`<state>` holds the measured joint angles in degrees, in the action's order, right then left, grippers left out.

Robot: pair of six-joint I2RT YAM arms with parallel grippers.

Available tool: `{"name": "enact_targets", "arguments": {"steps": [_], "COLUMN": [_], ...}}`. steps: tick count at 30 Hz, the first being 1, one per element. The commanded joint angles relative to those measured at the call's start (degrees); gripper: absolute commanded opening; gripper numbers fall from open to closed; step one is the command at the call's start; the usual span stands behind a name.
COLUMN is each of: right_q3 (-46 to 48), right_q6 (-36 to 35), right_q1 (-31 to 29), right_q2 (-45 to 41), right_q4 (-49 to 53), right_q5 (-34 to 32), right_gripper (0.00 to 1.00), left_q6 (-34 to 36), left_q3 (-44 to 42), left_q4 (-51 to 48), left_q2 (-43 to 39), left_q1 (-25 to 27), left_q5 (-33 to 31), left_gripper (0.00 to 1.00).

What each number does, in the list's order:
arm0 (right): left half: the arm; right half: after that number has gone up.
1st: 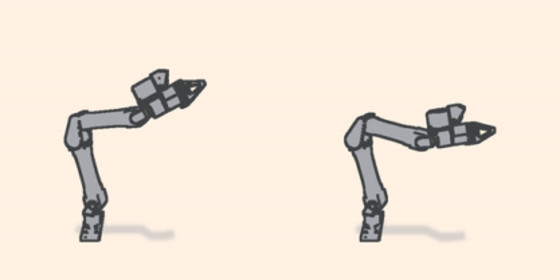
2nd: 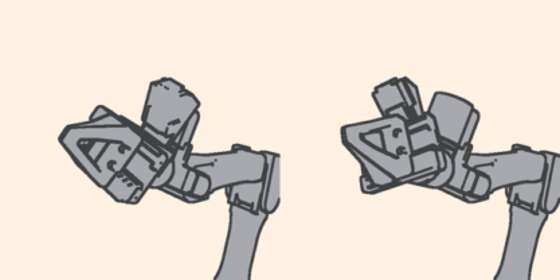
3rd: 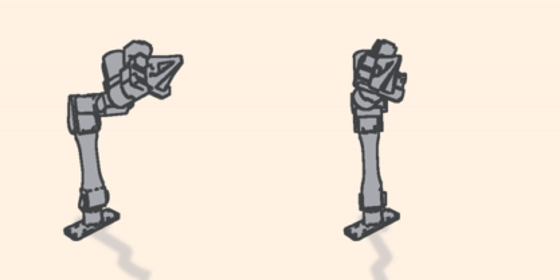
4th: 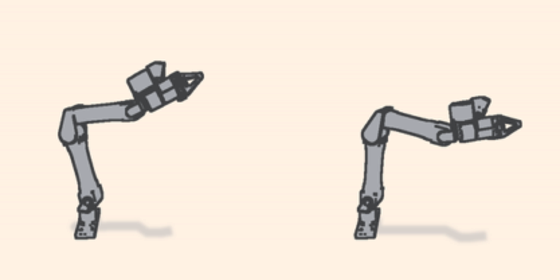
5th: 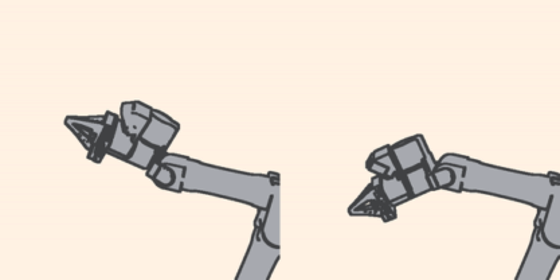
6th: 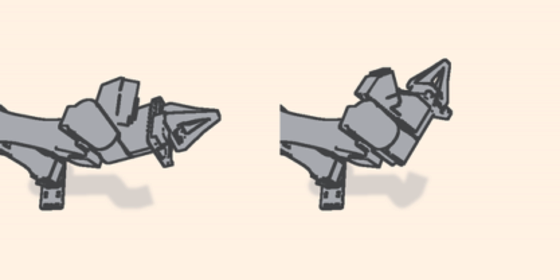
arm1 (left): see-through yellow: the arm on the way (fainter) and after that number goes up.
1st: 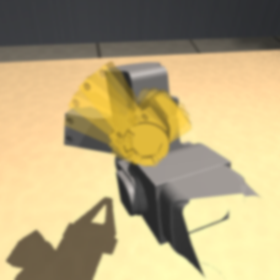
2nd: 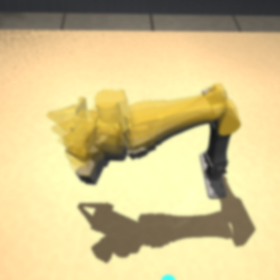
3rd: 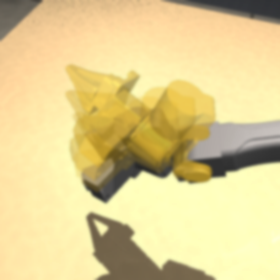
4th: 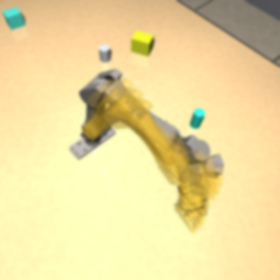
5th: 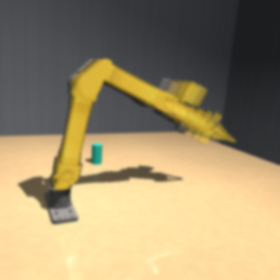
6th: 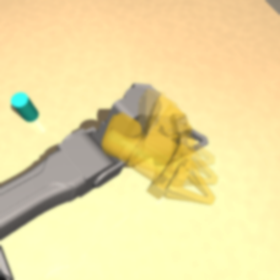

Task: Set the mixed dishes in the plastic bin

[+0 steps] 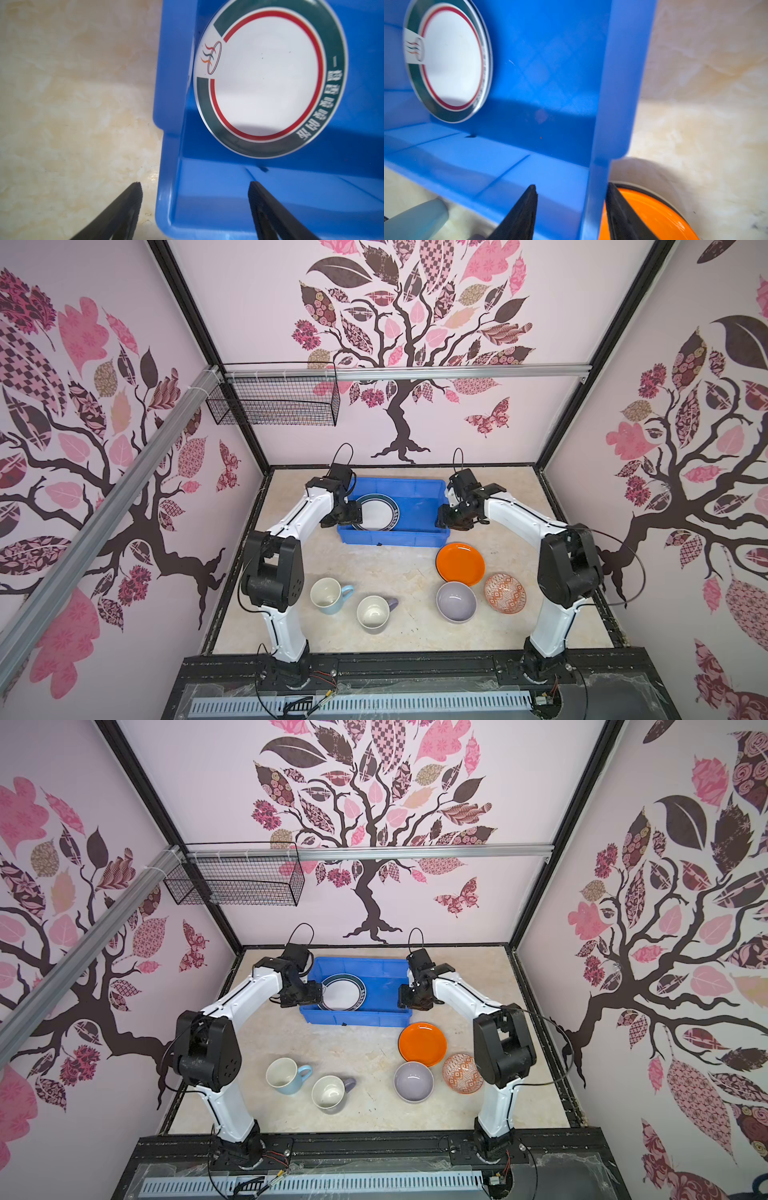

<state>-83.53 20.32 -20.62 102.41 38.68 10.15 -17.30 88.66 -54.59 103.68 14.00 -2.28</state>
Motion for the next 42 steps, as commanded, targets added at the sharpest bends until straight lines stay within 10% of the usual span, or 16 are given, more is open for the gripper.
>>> {"name": "enact_targets", "arguments": {"steps": [1,16,32,42], "right_q3": [0.9,21.69,28.12,28.85], "right_q6": [-0.35,1.04,1.66,1.66], "right_q1": [2.83,7.95,8.49,8.58], "right_q2": [-7.93,-11.17,-8.19,-8.26], "right_q4": [4.88,3.44,-1.94,-2.58], "right_q5": [-4.32,-9.65,-7.43,-6.58], "right_gripper": [0.55,0.43,0.37,0.12], "left_q6": [1.07,-0.37,-1.77,-1.95], "left_q3": [1.83,-7.68,-7.32,-7.19], "left_q4": [-2.06,0.23,-1.49,-1.59], "left_q2": [-5.35,-16.28,-15.52,-14.51], "left_q1": [0.48,19.37,20.39,20.29], "left_q5": [1.1,14.65,14.34,13.31], "left_gripper": [0.86,0.98,0.98,0.98]}}
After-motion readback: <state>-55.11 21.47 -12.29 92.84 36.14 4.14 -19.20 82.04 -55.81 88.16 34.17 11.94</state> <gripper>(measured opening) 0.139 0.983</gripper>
